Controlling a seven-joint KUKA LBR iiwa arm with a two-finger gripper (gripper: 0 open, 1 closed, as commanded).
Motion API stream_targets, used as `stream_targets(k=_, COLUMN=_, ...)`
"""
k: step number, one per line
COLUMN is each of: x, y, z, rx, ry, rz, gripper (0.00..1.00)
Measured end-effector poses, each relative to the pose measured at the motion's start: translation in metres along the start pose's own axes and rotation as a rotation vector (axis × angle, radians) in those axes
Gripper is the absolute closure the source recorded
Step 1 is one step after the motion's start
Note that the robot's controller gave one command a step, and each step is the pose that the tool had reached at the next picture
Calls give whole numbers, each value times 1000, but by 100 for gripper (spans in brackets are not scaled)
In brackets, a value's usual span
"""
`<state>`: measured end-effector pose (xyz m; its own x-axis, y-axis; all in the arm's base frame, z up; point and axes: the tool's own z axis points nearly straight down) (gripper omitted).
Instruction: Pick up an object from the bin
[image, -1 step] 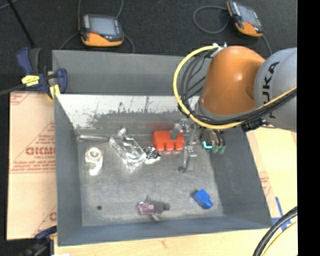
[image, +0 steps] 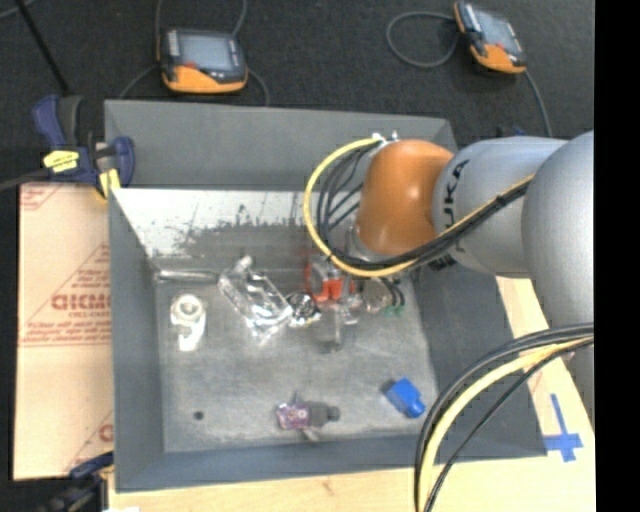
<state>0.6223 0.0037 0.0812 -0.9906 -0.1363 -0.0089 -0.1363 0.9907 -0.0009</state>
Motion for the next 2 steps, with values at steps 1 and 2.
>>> stream_targets(k=1, x=-25, y=26, z=9, rx=-2, ry=-2, rz=137, gripper=0)
stream_targets(k=2, x=-24, y=25, z=10, rx=-2, ry=1, rz=139, gripper=100)
